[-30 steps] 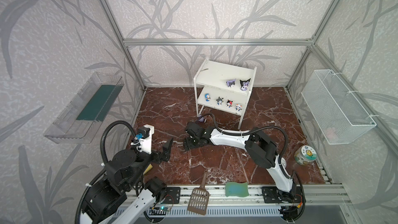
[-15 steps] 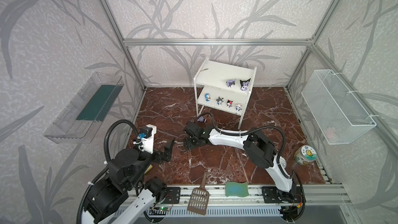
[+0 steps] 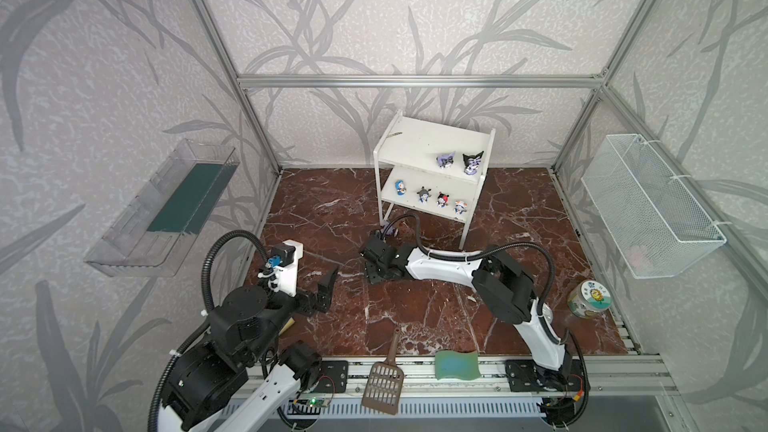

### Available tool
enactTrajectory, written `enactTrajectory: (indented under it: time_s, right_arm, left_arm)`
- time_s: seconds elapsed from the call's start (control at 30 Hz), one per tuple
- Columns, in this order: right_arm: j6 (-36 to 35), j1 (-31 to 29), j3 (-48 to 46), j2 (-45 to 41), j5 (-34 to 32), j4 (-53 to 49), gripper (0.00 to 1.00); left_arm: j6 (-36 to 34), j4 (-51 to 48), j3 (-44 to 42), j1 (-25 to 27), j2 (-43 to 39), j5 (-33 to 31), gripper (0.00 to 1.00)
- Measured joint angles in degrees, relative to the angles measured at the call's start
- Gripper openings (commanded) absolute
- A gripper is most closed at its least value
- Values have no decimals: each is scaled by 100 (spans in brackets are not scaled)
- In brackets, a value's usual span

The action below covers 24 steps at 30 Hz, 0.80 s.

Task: Place and organize the plastic toys onto the shelf
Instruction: 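Close the right gripper on the black-headed Kuromi figure and lift it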

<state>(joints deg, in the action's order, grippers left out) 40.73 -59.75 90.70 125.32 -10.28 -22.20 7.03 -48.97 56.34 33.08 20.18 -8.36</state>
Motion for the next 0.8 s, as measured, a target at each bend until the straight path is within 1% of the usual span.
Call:
enactTrajectory:
  time_s: [0.1, 0.3, 0.47, 0.6, 0.7, 0.8]
  right_arm:
    - [-46, 22, -343, -214, -118, 0, 73]
    - [-306, 35, -330, -234, -96, -61, 72]
    - [-503, -48, 247, 37, 57, -210, 72]
    - [-463, -107, 706, 275, 127, -275, 71]
    - [-372, -138, 1036, 538, 72, -415, 65]
    - [-315, -151, 1276, 754, -63, -577, 53]
  left_arm:
    - [2, 15, -44, 0, 0, 57, 99]
    - [2, 26, -109, 0, 59, 103, 99]
    - [0, 68, -109, 0, 118, 109, 99]
    - [-22, 70, -109, 0, 122, 114, 99]
    - [-61, 59, -109, 0, 122, 114, 99]
    - [-98, 48, -107, 0, 125, 114, 99]
